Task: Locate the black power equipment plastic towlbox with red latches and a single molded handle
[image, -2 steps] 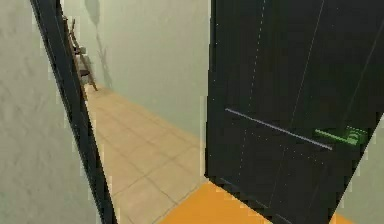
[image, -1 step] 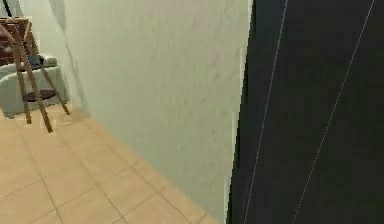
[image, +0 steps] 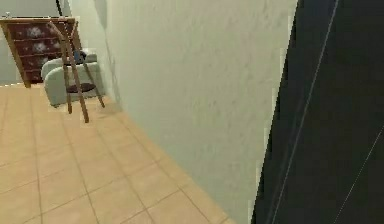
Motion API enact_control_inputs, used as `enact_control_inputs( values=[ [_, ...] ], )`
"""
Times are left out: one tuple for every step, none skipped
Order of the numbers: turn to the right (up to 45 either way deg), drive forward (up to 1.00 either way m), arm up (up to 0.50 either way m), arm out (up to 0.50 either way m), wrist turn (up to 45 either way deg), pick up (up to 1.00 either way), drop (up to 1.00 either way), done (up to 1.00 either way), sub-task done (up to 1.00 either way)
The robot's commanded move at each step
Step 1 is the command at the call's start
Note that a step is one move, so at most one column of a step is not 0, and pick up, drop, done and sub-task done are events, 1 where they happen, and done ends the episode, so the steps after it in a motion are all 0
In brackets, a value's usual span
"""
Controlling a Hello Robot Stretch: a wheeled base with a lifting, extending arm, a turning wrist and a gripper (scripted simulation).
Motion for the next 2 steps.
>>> enact_control_inputs(
  values=[
    [0.0,0.05,0.0,0.0,0.0,0.0,0.0,0.0,0.0],
    [-36.0,0.0,0.0,0.0,0.0,0.0,0.0,0.0,0.0]
  ],
)
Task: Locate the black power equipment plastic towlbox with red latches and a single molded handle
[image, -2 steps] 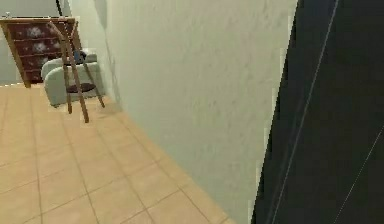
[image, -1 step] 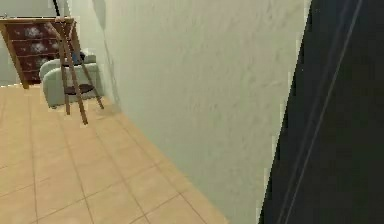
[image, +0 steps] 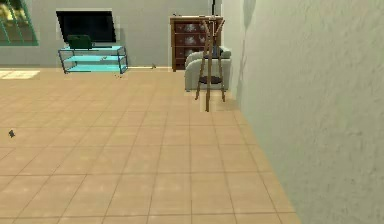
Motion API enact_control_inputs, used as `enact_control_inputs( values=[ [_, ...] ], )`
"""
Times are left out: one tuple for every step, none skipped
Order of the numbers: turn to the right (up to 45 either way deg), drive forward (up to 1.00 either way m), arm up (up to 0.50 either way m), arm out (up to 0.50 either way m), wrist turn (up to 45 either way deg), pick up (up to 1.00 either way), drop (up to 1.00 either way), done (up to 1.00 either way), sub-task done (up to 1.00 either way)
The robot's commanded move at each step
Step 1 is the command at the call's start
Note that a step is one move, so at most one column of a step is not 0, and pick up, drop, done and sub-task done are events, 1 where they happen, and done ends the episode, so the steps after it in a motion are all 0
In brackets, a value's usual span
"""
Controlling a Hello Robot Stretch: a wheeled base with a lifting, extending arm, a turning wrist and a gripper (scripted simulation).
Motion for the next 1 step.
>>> enact_control_inputs(
  values=[
    [0.0,0.45,0.0,0.0,0.0,0.0,0.0,0.0,0.0]
  ],
)
